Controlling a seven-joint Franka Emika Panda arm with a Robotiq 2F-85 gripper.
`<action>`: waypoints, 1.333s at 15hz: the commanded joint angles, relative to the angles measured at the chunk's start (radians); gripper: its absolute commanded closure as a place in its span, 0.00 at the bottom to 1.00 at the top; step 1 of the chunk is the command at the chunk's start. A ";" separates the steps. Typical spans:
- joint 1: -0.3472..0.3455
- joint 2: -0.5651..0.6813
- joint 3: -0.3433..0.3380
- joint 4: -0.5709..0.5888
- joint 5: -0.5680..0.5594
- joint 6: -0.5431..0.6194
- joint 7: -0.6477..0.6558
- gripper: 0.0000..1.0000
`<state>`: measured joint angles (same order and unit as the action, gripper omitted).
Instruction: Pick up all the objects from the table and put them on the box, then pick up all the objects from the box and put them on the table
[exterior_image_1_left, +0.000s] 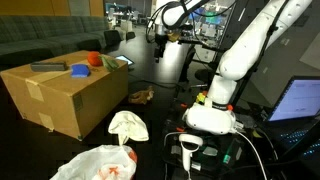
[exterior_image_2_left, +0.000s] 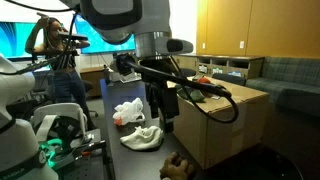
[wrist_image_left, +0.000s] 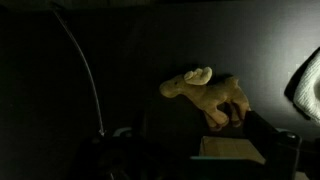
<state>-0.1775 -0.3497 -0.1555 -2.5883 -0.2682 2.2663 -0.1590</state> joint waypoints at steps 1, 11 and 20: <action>0.001 -0.001 0.000 0.005 0.000 -0.002 0.000 0.00; -0.025 0.210 -0.065 0.065 -0.030 0.186 -0.081 0.00; -0.070 0.746 -0.056 0.284 -0.038 0.606 -0.240 0.00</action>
<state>-0.2224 0.2169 -0.2404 -2.4391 -0.3135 2.7860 -0.3138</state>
